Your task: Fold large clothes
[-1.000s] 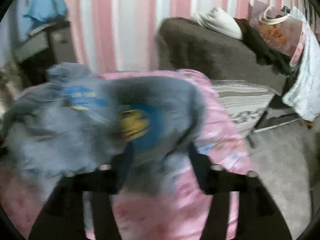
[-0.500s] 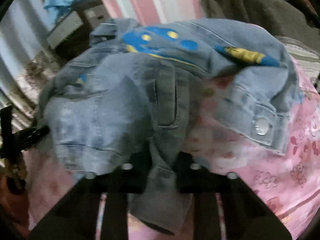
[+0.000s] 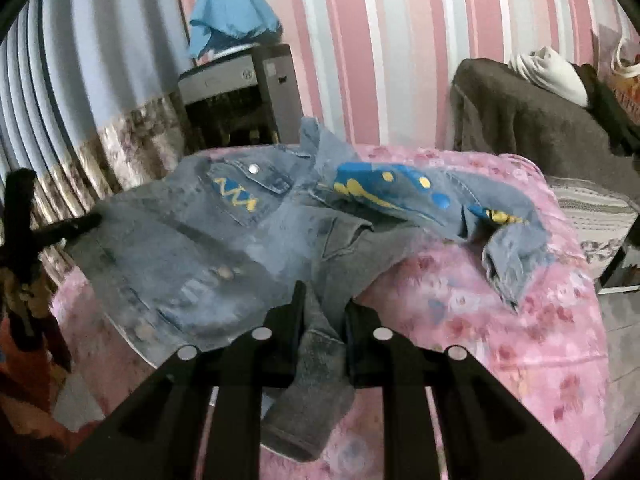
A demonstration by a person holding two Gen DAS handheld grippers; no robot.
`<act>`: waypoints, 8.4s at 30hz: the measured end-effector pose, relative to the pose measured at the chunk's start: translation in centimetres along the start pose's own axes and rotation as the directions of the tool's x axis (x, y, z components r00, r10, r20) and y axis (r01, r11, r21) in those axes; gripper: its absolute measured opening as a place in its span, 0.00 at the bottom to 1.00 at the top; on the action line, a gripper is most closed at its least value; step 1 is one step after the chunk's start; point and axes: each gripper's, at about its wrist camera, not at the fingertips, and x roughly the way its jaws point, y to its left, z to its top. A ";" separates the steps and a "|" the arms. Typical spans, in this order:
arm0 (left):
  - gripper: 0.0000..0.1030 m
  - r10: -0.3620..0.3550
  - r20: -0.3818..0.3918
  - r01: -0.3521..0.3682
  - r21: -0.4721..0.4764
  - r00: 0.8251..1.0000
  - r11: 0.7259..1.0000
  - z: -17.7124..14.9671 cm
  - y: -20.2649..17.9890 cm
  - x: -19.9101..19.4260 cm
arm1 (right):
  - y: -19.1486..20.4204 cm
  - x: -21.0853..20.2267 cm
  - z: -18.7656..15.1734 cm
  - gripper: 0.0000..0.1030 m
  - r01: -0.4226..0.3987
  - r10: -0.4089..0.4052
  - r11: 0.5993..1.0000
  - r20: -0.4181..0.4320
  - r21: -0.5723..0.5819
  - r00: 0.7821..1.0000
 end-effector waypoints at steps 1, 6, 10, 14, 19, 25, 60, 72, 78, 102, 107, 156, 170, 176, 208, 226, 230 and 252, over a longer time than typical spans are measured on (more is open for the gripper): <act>0.10 0.009 -0.005 -0.009 -0.001 1.000 1.000 -0.8 0.2 -0.6 | -0.1 -0.5 -0.7 0.16 0.007 -0.007 1.000 -0.010 0.001 1.000; 0.10 0.025 -0.108 -0.030 -0.042 0.994 0.999 -5.7 1.8 0.3 | -0.5 1.9 -5.2 0.17 0.060 -0.060 0.998 -0.138 -0.005 0.989; 0.12 0.122 -0.170 -0.117 0.035 0.978 0.992 -8.4 1.2 3.3 | 0.0 4.4 -6.6 0.27 0.086 -0.094 0.995 -0.199 -0.046 0.976; 0.18 0.158 -0.153 -0.156 0.026 0.976 0.987 -7.6 2.0 3.2 | 0.2 2.3 -4.2 0.43 0.059 -0.064 0.997 -0.131 -0.042 0.989; 0.68 0.210 -0.052 -0.209 0.034 0.976 0.977 -4.1 2.5 2.0 | -0.7 0.8 -1.0 0.49 0.095 -0.097 0.994 -0.030 -0.061 0.995; 0.71 0.208 -0.046 -0.204 0.076 0.977 0.976 0.7 3.0 4.8 | -1.3 5.0 4.0 0.55 0.106 -0.107 0.986 -0.002 -0.128 0.994; 0.71 0.280 -0.159 -0.252 0.172 0.947 0.952 12.9 9.1 26.3 | -18.5 20.3 17.8 0.00 0.401 -0.395 0.915 -0.114 0.037 0.912; 0.89 0.327 -0.108 -0.301 0.205 0.939 0.932 12.3 7.0 23.3 | -20.0 12.0 14.4 0.64 0.386 -0.385 0.910 -0.036 0.150 0.922; 0.94 0.313 -0.070 -0.291 0.224 0.947 0.930 11.4 4.7 21.1 | -18.9 8.8 9.6 0.65 0.392 -0.387 0.915 -0.067 0.091 0.920; 0.96 0.293 -0.024 -0.288 0.123 0.956 0.950 10.2 3.5 18.7 | -16.4 8.5 4.0 0.13 0.388 -0.391 0.912 0.000 0.133 0.920; 0.97 0.284 -0.009 -0.281 0.120 0.959 0.952 10.9 3.4 18.4 | -14.7 7.4 7.0 0.13 0.184 -0.201 0.954 0.053 0.236 0.978; 0.85 0.049 -0.253 0.002 0.194 0.966 0.981 11.2 -6.4 29.9 | -12.8 16.0 10.7 0.81 0.096 -0.101 0.951 0.002 0.295 0.995; 0.08 0.062 -0.173 -0.025 0.208 0.983 0.978 13.0 -5.2 27.6 | -12.4 16.1 11.4 0.81 0.120 -0.133 0.957 0.034 0.265 0.990; 0.02 0.220 -0.074 -0.207 0.154 0.973 0.966 14.7 0.8 23.5 | -11.9 17.0 12.2 0.81 0.115 -0.128 0.958 0.032 0.262 0.991; 0.23 0.328 -0.017 -0.315 0.234 0.945 0.920 15.7 -0.4 25.8 | -8.2 21.5 18.2 0.14 0.238 -0.240 0.970 0.034 0.051 0.970; 0.54 0.320 -0.116 -0.284 0.250 0.940 0.926 13.5 2.0 28.8 | -14.9 22.4 14.9 0.54 0.131 -0.129 0.972 -0.023 0.195 0.991; 0.60 0.302 -0.136 -0.269 0.219 0.944 0.938 14.6 2.7 28.9 | -14.4 22.3 17.4 0.54 0.126 -0.125 0.979 -0.014 0.163 0.992; 0.17 0.252 -0.125 -0.243 0.084 0.959 0.966 16.8 6.7 28.3 | -14.4 30.0 19.5 0.14 0.134 -0.119 0.977 -0.097 0.166 0.988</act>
